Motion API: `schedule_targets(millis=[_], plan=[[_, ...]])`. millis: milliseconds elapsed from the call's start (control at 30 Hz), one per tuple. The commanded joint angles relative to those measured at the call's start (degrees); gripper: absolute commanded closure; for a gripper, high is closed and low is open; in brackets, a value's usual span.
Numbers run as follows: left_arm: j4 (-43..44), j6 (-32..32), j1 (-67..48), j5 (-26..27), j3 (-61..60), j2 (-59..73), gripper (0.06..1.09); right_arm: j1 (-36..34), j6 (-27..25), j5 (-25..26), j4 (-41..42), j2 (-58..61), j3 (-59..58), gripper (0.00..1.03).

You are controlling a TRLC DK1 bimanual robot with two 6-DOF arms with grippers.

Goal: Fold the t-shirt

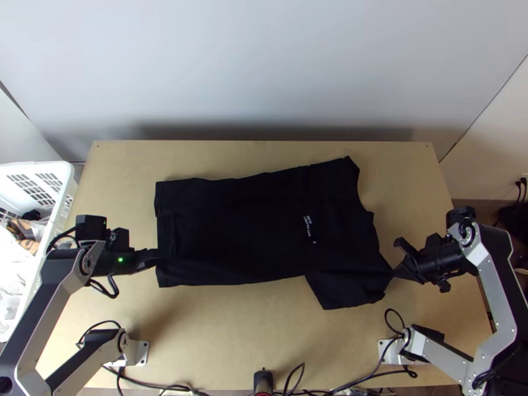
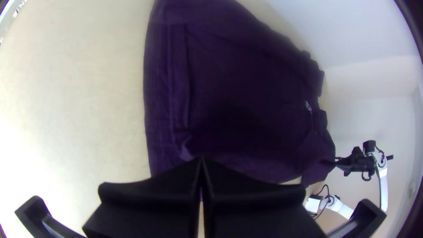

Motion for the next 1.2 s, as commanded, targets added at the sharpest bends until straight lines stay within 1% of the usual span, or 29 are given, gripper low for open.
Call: schedule_targets(millis=[0,200,300,400,500,567,700,1000,1167], plan=[[-2.82,4.89,1.38,0.00,-1.91,-2.96,1.05,-3.81,-1.45,2.83,0.56,1.45,-0.62,1.00],[-3.08,7.18,3.84,0.09,-3.58,-3.13,1.05,-5.12,-2.50,3.36,0.39,1.63,-0.18,1.00],[-3.08,6.82,3.49,0.18,-3.05,-3.13,1.05,-2.93,-1.89,3.10,-1.11,0.93,1.23,1.00],[-3.08,4.80,2.08,0.36,-1.11,-3.04,1.05,0.06,-0.13,1.16,-1.81,0.05,3.42,1.00],[-2.38,3.05,1.64,1.94,0.64,-2.78,1.05,2.43,0.75,-0.24,-1.90,0.05,5.45,1.00],[-1.77,1.38,1.55,2.73,1.87,-1.55,1.05,4.10,1.27,-1.21,-1.90,0.22,6.76,1.00],[-0.89,-2.23,1.55,4.05,5.39,2.49,1.05,7.62,3.91,-2.18,-0.93,1.81,9.75,1.00],[0.70,-5.92,2.52,4.31,12.16,11.02,1.05,8.50,5.32,-2.44,4.96,9.01,12.92,1.00],[3.16,-7.33,2.78,4.22,13.30,13.48,1.05,8.67,6.64,-2.44,8.12,13.58,15.47,1.00]])
